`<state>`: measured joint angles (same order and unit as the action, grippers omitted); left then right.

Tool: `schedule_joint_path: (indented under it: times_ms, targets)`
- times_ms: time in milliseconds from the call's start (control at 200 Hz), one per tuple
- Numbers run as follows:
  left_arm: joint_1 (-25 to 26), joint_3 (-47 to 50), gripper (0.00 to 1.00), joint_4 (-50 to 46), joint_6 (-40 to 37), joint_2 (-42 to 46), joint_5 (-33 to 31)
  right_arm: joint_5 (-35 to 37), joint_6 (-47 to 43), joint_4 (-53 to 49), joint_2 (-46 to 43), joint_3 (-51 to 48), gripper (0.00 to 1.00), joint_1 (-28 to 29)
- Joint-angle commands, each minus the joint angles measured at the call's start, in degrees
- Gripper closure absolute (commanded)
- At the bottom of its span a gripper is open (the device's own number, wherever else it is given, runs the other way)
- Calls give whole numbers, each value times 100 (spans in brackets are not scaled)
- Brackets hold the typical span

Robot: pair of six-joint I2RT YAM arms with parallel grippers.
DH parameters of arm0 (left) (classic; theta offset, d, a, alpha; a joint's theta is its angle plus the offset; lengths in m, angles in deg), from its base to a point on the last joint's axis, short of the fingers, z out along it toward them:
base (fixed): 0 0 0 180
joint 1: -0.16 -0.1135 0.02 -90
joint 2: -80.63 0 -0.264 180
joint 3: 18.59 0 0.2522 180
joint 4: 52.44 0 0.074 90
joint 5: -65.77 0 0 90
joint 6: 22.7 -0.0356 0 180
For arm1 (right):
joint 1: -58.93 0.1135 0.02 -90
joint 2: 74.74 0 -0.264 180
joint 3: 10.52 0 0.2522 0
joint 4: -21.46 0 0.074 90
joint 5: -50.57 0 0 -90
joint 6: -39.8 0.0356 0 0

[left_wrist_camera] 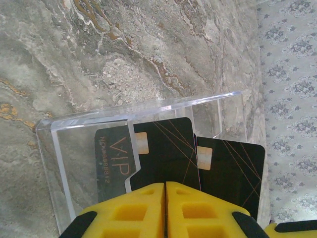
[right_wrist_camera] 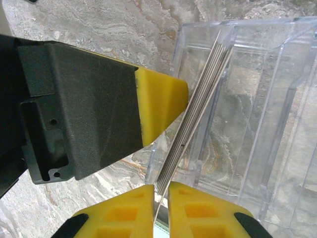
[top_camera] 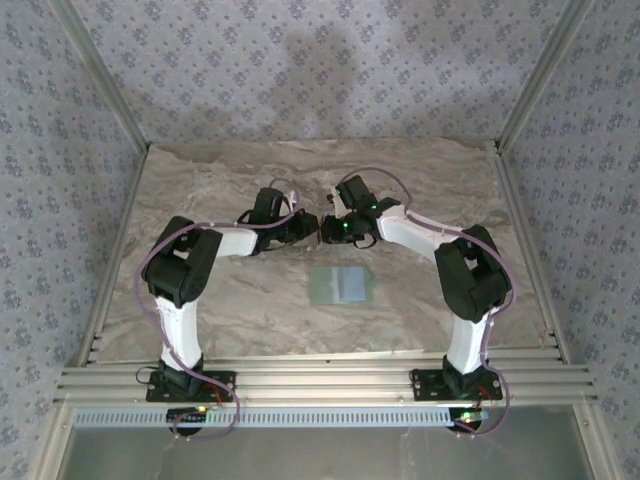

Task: Put the credit cards into the card holder
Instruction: Pick up the credit card from the storage box.

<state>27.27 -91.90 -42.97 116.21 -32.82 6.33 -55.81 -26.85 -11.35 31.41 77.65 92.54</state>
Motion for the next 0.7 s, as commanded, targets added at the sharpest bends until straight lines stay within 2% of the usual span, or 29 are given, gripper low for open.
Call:
schedule_joint_path:
  times_ms: [0,215,355,485,699]
  targets:
    - [12,181,89,-890,-188,-489,-622,-245,65,-53,-165,-37,86,-3]
    - [4,170,89,-864,-178,-501,-554,-53,207,-97,-228,-98,93,-49]
    - [-43,239,89,-752,-127,-374,-396,389,299,-239,-352,-135,99,-52]
    - [-103,321,85,-579,-95,-118,-17,520,398,-161,-568,-284,100,-40]
    - [-185,524,78,-726,-143,642,101,934,520,-120,-1011,-517,100,-10]
